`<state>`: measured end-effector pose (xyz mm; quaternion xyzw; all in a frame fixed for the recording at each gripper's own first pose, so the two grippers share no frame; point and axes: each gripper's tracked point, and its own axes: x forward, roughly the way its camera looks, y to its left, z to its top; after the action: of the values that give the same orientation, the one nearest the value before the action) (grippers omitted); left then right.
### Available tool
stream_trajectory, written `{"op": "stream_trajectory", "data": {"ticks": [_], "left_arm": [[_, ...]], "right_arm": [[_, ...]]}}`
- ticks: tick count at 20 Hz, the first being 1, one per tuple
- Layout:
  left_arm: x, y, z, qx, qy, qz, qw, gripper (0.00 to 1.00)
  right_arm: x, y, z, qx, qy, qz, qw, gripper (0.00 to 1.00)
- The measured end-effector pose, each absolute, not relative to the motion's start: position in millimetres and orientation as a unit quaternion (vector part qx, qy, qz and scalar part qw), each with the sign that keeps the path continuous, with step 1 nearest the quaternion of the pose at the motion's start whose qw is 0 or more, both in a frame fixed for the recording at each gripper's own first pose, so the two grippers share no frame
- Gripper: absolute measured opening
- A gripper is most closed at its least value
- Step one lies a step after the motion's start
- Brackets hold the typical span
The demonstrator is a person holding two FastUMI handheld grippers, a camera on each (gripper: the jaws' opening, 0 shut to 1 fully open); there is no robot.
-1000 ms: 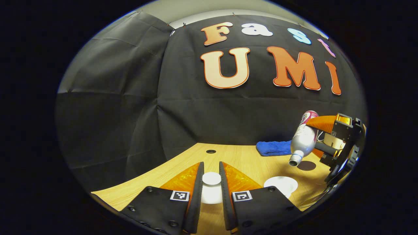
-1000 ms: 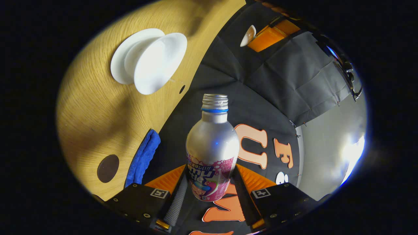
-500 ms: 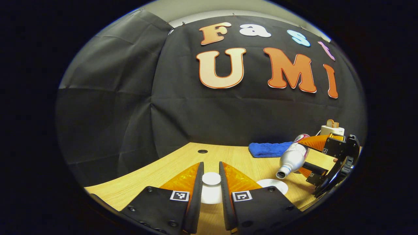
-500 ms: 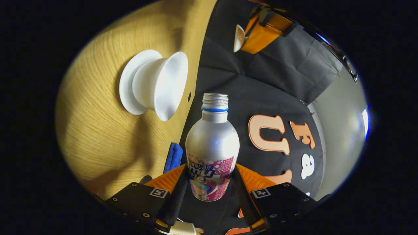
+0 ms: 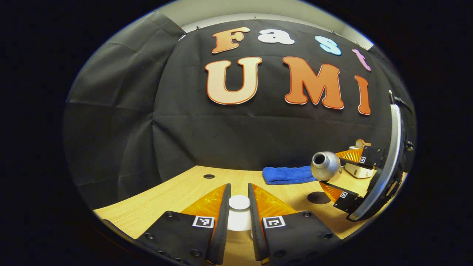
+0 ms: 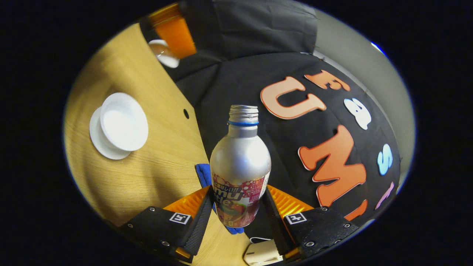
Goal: Open the teacup lid with one hand, grasp the water bottle and pour water into the teacup with the other hand; after pouring, place the water bottle on the coaster and then close the teacup lid.
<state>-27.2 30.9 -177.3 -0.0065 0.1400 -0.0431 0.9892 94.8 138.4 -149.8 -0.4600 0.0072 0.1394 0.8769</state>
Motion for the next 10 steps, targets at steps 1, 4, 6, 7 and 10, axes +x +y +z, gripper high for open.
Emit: {"op": "stream_trajectory", "data": {"ticks": [1, 4, 6, 7, 10], "left_arm": [[-25.0, 22.7, -179.5, -0.013, 0.139, -0.050, 0.989, 0.34], [-22.8, 2.2, -191.1, -0.022, 0.153, -0.071, 0.985, 0.34], [-20.4, -9.7, -196.2, -0.024, 0.159, -0.079, 0.984, 0.34], [-19.2, -13.7, -199.4, -0.023, 0.162, -0.081, 0.983, 0.34], [-19.4, -22.5, -207.1, -0.023, 0.172, -0.088, 0.981, 0.34]], "right_arm": [[98.7, 133.1, -148.9, -0.440, 0.008, 0.135, 0.888, 0.78], [110.1, 117.3, -154.4, -0.393, 0.033, 0.128, 0.910, 0.78], [114.3, 108.6, -159.6, -0.362, 0.048, 0.120, 0.923, 0.78], [115.4, 105.9, -163.4, -0.343, 0.056, 0.116, 0.930, 0.78], [115.0, 93.1, -168.5, -0.266, 0.088, 0.110, 0.954, 0.78]]}}
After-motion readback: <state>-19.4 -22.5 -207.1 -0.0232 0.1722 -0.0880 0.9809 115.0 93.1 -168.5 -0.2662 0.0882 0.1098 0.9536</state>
